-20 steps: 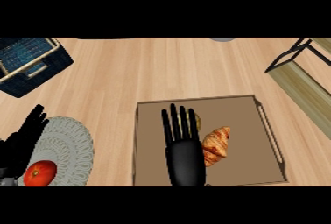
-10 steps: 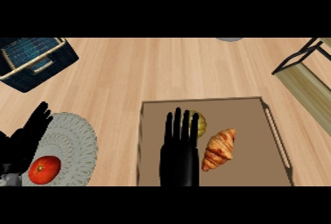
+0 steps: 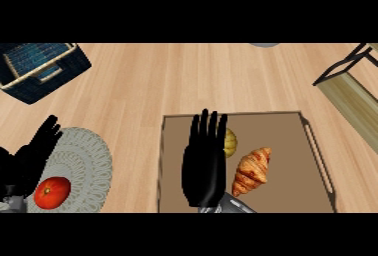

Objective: Pick the squash from the tray and place it in the tiered shelf

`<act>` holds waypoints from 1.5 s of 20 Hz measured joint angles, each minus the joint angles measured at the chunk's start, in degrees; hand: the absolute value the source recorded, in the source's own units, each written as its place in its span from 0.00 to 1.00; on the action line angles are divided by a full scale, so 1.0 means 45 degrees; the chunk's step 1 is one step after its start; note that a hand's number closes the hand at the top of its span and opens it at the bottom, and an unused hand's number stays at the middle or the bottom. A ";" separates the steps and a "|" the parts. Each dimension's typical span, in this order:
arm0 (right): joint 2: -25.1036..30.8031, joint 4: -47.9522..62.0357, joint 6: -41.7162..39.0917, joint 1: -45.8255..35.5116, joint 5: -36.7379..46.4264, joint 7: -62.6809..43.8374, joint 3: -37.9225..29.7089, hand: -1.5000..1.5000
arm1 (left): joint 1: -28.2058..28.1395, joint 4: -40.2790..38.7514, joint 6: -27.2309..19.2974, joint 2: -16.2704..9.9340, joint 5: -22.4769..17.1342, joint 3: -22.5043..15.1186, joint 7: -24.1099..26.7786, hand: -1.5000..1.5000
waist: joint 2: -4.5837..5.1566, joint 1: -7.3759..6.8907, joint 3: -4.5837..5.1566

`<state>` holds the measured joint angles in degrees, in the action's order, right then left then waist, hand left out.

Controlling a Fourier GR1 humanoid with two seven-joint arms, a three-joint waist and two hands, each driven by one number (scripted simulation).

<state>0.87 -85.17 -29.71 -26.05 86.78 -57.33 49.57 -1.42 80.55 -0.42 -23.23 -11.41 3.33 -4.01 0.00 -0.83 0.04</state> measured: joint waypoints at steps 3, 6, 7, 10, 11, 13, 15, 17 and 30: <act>-0.0028 0.0580 -0.0102 -0.0416 0.0004 0.0135 -0.0513 0.00 | 0.0259 -0.0242 0.0011 0.0019 0.0098 0.0119 0.0007 0.50 | 0.0006 0.0045 -0.0002; -0.0045 0.0937 -0.0150 -0.0677 -0.0023 0.0187 -0.0832 0.00 | 0.0267 -0.0152 -0.0032 0.0117 0.0215 0.0164 -0.0075 0.50 | 0.0003 0.0058 -0.0006; -0.0045 0.0954 -0.0209 -0.0770 -0.0056 0.0235 -0.0893 0.00 | 0.0318 -0.0182 -0.0049 0.0188 0.0289 0.0151 -0.0091 0.50 | 0.0003 0.0069 -0.0006; -0.0031 0.1263 -0.0188 -0.0898 0.0196 0.0494 -0.1298 0.00 | 0.0330 -0.0316 0.0030 0.0337 0.0360 0.0246 -0.0049 0.50 | 0.0000 0.0104 -0.0009; -0.0045 0.1318 -0.0219 -0.0925 0.0331 0.0648 -0.1487 0.00 | 0.0368 -0.0364 0.0118 0.0303 0.0360 0.0348 -0.0064 0.50 | 0.0000 0.0115 -0.0008; 0.0018 0.1526 -0.0001 -0.0804 0.0583 0.0864 -0.1692 0.00 | 0.0327 -0.0398 0.0201 0.0417 0.0438 0.0420 0.0033 0.50 | -0.0002 0.0124 -0.0010; 0.0089 0.1490 0.0122 -0.0692 0.0826 0.1129 -0.1915 0.00 | 0.0439 -0.0495 0.0267 0.0470 0.0570 0.0481 0.0024 0.50 | -0.0002 0.0142 -0.0011; 0.0047 0.1639 0.0288 -0.0537 0.0984 0.1168 -0.1974 0.00 | 0.0212 -0.0245 0.0385 0.0518 0.0628 0.0529 0.0034 0.50 | -0.0005 0.0129 -0.0014; -0.0128 0.2791 0.1615 -0.0647 0.0986 0.2030 -0.3163 1.00 | 0.0390 -0.0037 0.0617 0.0874 0.1023 0.0995 -0.0322 0.50 | -0.0143 0.0080 0.0021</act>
<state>0.29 -72.61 -22.45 -28.96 91.22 -48.20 35.33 0.33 80.38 2.36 -19.29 -6.81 7.80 -5.46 -0.64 -0.47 0.13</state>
